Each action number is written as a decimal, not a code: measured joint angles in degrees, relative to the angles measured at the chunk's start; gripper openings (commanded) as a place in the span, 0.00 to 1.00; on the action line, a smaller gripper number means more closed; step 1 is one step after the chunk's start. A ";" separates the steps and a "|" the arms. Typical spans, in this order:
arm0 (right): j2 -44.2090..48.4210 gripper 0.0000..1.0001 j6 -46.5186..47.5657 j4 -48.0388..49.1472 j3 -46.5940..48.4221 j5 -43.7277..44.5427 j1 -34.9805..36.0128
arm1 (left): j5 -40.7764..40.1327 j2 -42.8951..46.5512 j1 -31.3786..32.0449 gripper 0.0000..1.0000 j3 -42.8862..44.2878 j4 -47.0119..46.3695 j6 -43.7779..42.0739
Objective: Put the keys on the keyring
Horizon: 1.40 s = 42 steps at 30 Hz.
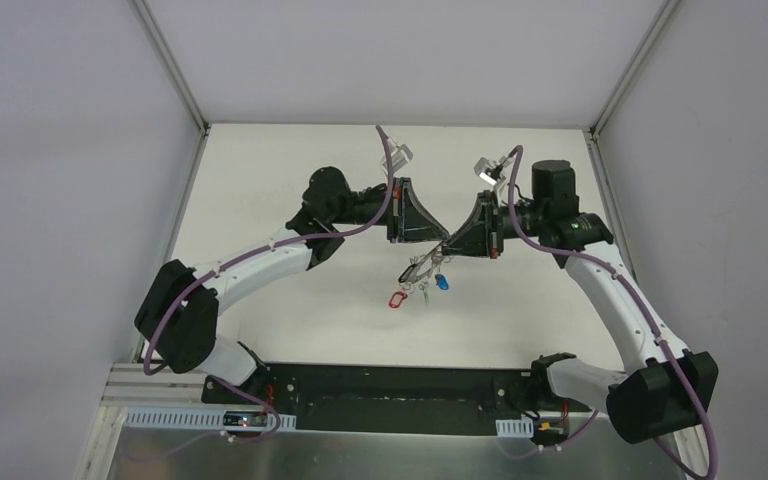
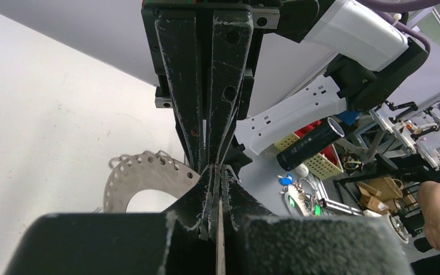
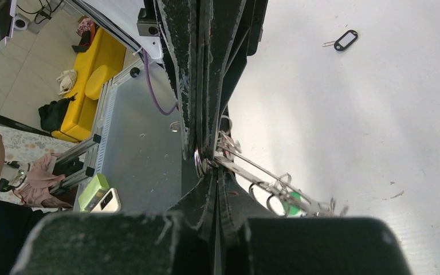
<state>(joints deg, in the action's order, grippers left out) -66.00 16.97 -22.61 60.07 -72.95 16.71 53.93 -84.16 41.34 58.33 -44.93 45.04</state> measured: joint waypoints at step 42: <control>4.22 0.23 7.65 -7.67 0.76 0.50 -3.39 | 0.13 -0.04 2.19 0.00 -1.92 -2.95 -0.35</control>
<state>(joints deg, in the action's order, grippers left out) -61.78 24.62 -30.28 60.84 -72.44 13.32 54.06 -84.20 43.53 56.40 -47.88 44.69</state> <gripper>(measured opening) 0.215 0.008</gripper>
